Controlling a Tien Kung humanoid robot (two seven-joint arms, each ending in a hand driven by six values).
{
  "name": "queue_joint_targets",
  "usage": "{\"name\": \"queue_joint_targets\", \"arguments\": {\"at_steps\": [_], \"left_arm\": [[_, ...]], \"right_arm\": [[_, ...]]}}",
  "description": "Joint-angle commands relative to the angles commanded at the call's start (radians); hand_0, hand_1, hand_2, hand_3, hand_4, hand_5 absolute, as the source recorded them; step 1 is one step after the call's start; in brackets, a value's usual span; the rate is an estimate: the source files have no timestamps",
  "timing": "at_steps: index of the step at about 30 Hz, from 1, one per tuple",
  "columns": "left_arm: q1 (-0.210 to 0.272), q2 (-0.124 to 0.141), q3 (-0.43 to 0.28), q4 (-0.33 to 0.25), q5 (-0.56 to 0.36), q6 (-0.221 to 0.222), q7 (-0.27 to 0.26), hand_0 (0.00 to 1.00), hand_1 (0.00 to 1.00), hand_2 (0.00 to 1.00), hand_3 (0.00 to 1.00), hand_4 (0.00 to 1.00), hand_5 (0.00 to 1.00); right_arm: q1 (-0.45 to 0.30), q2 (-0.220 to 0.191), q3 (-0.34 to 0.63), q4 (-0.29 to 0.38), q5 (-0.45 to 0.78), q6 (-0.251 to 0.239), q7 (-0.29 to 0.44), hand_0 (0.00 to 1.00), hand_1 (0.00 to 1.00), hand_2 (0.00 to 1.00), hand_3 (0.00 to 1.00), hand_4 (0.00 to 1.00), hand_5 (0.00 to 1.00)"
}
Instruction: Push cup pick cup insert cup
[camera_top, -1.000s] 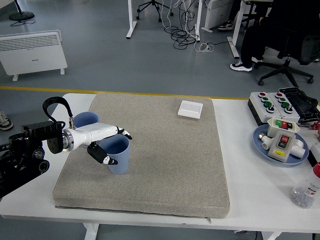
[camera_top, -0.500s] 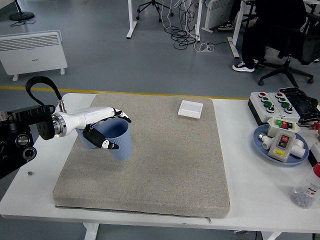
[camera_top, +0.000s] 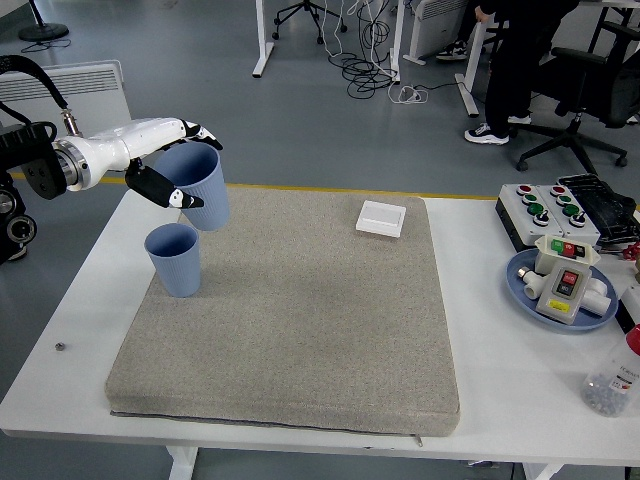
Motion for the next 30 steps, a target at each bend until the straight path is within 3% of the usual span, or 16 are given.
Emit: {"name": "queue_joint_targets", "arguments": {"at_steps": [7,18,30], "left_arm": [[-0.007,-0.014,0.025,0.079,0.015,0.001,-0.014,0.569,0.553,0.552,0.443,0.373,0.002],[-0.018,-0.032,0.089,0.127,0.027,0.005,-0.016,0.568,0.556,0.554,0.441,0.372,0.002],[-0.029,-0.032,0.092,0.164,0.031,0.004,-0.016,0.570,0.558,0.555,0.439,0.371,0.002]], "right_arm": [[-0.004,0.001,-0.004,0.000,0.006,-0.002,0.002,0.677,0.617,0.646,0.607,0.147,0.558],[-0.004,0.001,-0.008,0.000,0.007,-0.002,0.003,0.677,0.617,0.645,0.608,0.147,0.560],[0.004,0.000,-0.013,0.000,0.017,-0.002,0.005,0.677,0.618,0.646,0.609,0.148,0.563]]}}
